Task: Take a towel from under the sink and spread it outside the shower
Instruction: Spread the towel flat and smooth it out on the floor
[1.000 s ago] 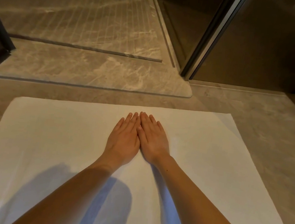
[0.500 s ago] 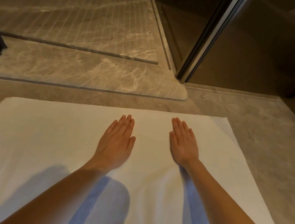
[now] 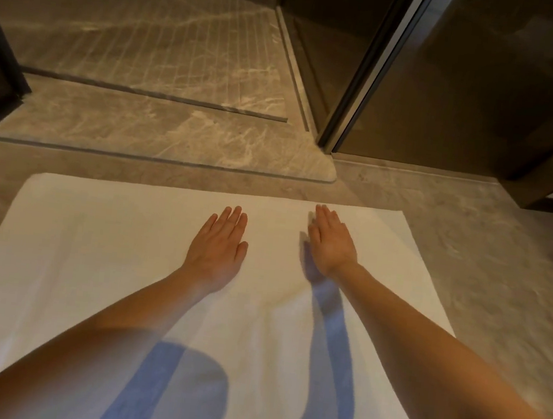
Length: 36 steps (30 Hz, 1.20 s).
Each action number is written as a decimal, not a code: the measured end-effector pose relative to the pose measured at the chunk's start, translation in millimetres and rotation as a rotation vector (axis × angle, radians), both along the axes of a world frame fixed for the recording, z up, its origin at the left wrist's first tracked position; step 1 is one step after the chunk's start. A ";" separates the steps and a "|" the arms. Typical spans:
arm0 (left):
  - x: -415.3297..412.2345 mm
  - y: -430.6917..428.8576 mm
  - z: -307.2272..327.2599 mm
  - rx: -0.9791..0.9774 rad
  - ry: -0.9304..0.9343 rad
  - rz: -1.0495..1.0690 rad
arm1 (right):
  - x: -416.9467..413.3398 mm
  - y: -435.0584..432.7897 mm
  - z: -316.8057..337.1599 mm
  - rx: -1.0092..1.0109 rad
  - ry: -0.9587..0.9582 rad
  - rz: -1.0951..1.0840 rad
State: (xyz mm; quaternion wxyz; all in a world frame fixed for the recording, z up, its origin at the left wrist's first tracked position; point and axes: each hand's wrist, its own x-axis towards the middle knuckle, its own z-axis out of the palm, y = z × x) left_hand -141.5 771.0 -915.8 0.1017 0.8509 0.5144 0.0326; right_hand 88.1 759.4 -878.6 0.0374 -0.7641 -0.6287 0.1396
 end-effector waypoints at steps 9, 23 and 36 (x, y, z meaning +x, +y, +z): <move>-25.1 -114.4 -3.4 0.086 -0.006 -0.009 | -144.3 -113.6 -7.9 0.200 0.663 0.118; -34.4 -114.5 -18.1 0.002 -0.046 -0.021 | -81.6 -125.5 -54.6 0.146 0.017 0.166; -35.1 -118.7 -19.8 0.048 -0.051 -0.015 | 17.5 -131.9 -54.9 0.143 -0.071 -0.058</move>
